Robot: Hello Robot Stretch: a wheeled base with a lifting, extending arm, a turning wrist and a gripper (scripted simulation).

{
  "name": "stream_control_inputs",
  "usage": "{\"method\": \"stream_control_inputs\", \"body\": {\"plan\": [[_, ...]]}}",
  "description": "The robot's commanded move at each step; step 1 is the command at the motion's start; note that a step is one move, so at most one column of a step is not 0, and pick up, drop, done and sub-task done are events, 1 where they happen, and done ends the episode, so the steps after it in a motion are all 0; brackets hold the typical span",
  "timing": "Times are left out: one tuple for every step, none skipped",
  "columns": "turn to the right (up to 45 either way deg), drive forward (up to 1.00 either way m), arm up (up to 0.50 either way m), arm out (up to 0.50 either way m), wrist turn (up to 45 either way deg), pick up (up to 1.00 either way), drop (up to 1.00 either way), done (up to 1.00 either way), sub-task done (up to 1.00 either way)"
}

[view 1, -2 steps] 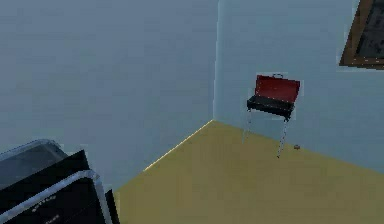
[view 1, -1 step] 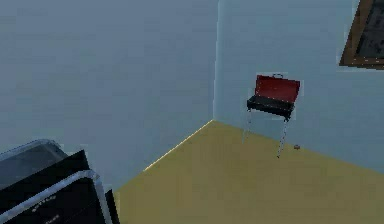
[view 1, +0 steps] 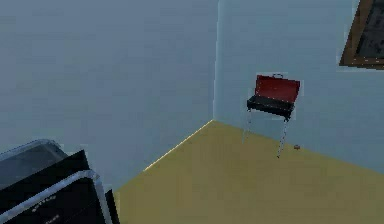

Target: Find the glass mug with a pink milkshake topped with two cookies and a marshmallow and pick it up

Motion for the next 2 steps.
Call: {"method": "stream_control_inputs", "body": {"plan": [[0.0, 0.00, 0.00, 0.50, 0.0, 0.00, 0.00, 0.00, 0.00], [0.0, 0.00, 0.00, 0.00, 45.0, 0.00, 0.00, 0.00, 0.00]]}}
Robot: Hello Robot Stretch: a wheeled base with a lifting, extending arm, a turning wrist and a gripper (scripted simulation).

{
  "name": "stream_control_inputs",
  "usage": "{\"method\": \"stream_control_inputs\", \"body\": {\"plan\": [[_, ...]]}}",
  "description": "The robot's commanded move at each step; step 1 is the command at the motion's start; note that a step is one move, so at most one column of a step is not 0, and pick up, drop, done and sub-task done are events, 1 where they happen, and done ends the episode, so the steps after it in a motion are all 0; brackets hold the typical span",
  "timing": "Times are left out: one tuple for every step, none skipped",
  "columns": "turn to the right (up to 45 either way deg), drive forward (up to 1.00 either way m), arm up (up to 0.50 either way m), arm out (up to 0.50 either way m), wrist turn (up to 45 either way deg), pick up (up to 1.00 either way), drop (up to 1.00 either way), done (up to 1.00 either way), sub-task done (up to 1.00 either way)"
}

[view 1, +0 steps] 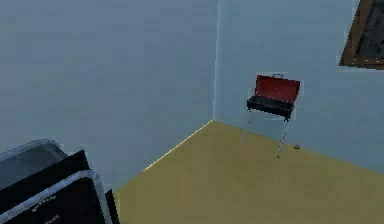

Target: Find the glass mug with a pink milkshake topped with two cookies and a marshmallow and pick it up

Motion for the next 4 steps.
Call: {"method": "stream_control_inputs", "body": {"plan": [[0.0, 0.00, 0.00, 0.00, 45.0, 0.00, 0.00, 0.00, 0.00], [0.0, 0.00, 0.00, 0.00, 45.0, 0.00, 0.00, 0.00, 0.00], [0.0, 0.00, 0.00, 0.00, 18.0, 0.00, 0.00, 0.00, 0.00], [0.0, 0.00, -0.30, 0.00, 0.0, 0.00, 0.00, 0.00, 0.00]]}}
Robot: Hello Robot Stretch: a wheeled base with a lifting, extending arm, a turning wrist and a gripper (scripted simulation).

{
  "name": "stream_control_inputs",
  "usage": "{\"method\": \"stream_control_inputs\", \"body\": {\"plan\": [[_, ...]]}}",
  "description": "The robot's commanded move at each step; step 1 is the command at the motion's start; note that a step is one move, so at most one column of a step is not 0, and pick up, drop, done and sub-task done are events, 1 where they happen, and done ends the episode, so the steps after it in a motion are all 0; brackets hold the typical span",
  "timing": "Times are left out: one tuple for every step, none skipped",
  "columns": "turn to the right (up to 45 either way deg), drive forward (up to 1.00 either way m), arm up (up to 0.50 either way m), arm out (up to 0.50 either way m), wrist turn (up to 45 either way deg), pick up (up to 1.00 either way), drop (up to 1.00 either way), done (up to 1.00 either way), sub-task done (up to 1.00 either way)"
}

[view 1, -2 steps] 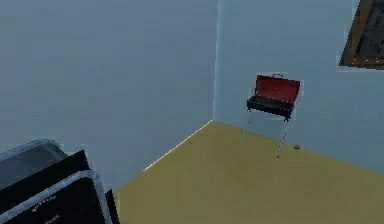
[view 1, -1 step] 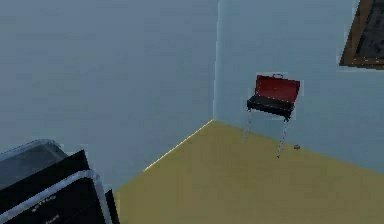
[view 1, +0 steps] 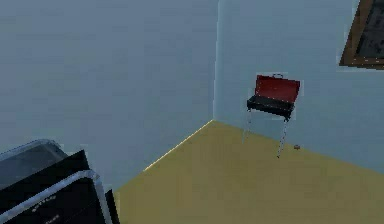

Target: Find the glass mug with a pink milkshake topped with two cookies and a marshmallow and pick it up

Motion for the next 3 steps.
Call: {"method": "stream_control_inputs", "body": {"plan": [[0.0, 0.00, 0.00, 0.00, 0.0, 1.00, 0.00, 0.00, 0.00], [0.0, 0.00, 0.10, 0.00, 0.0, 0.00, 0.00, 0.00, 0.00], [0.0, 0.00, 0.00, 0.00, 0.0, 0.00, 0.00, 1.00, 0.00]]}}
